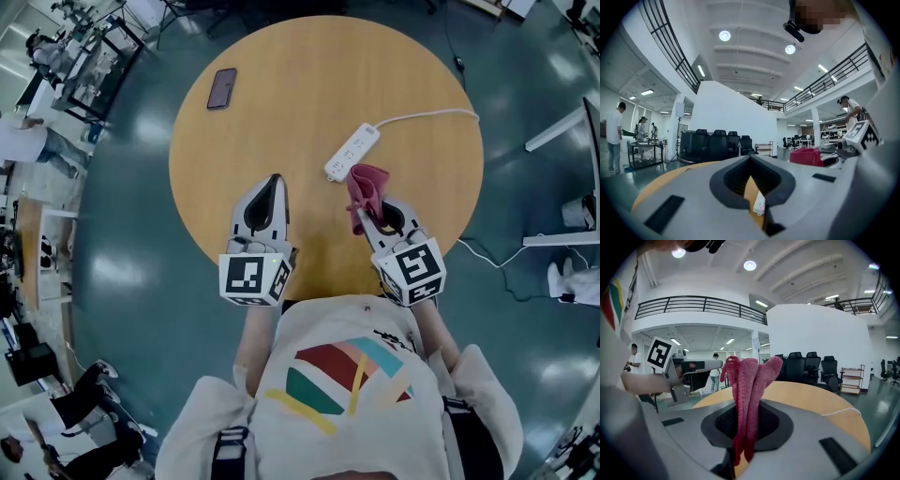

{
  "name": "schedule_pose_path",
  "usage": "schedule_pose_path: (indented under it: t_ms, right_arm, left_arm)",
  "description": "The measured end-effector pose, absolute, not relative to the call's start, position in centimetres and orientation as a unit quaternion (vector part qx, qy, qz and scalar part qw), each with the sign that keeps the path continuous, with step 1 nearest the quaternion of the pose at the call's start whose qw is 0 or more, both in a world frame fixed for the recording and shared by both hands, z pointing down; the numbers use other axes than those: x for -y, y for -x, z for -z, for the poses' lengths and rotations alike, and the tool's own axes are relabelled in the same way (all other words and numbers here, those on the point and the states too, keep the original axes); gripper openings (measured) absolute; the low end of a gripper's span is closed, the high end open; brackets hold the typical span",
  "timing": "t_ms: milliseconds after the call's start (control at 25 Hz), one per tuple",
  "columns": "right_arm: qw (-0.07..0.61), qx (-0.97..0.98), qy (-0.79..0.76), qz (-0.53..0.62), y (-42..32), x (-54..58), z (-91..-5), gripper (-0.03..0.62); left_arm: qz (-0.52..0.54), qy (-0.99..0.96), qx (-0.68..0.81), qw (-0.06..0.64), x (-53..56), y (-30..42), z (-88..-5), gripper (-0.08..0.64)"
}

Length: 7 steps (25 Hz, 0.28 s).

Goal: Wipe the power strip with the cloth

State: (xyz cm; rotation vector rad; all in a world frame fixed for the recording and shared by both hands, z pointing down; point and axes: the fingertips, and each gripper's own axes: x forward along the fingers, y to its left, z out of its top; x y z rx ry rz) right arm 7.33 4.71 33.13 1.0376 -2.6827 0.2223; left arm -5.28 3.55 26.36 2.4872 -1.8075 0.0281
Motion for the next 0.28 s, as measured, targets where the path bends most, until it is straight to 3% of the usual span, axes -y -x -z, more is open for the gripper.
schedule_pose_path:
  t_ms: [280]
  right_arm:
    - [0.136,0.913,-0.370,-0.102,-8.9,-5.0,-34.8,0.038]
  left_arm:
    - [0.000,-0.808,0.586,0.070,-3.6,5.9,-28.1,0.041]
